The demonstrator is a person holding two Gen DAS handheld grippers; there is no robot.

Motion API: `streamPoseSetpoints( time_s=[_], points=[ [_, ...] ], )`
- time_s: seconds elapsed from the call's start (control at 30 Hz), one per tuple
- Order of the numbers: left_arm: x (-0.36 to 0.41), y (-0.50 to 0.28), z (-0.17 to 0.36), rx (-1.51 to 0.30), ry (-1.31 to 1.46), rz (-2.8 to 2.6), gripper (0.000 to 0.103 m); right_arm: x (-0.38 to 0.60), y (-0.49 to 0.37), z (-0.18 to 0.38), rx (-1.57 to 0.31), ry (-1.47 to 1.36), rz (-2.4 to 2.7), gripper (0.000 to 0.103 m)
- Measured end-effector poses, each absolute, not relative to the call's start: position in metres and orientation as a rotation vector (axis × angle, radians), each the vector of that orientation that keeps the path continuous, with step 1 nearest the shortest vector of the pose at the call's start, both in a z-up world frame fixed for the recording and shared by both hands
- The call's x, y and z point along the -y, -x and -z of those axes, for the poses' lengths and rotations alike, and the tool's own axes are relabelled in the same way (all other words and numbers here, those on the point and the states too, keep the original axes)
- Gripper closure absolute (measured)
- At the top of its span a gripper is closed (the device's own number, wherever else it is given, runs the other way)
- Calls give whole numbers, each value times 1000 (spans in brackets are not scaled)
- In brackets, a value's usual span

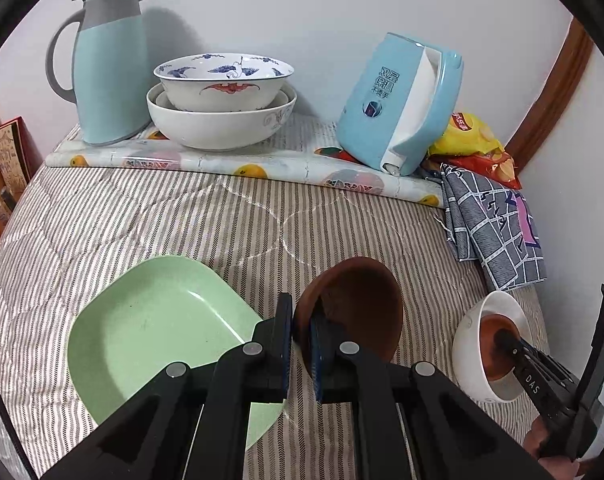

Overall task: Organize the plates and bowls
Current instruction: 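Lower the right-held brown bowl into the white bowl and open the right gripper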

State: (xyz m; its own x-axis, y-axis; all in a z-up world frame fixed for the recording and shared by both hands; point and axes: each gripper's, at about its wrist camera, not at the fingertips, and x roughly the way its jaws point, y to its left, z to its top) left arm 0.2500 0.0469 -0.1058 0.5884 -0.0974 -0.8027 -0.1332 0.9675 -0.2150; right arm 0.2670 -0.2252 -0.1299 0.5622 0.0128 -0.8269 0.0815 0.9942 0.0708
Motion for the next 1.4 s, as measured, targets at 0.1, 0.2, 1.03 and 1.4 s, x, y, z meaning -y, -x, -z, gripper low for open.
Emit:
streamPoseSetpoints(
  time_s=[0.1, 0.2, 1.03, 1.4],
  points=[
    [-47, -251, 108, -948, 265, -20, 95, 225, -269, 132, -977, -110, 36, 94],
    [-47, -252, 109, -951, 267, -20, 95, 226, -272, 133, -981, -109, 30, 94],
    [-50, -253, 114, -965, 270, -22, 95, 205, -277, 145, -1043, 111, 86, 86],
    [-50, -242, 107, -960, 263, -25, 95, 204, -272, 142, -1026, 83, 53, 73]
  ],
)
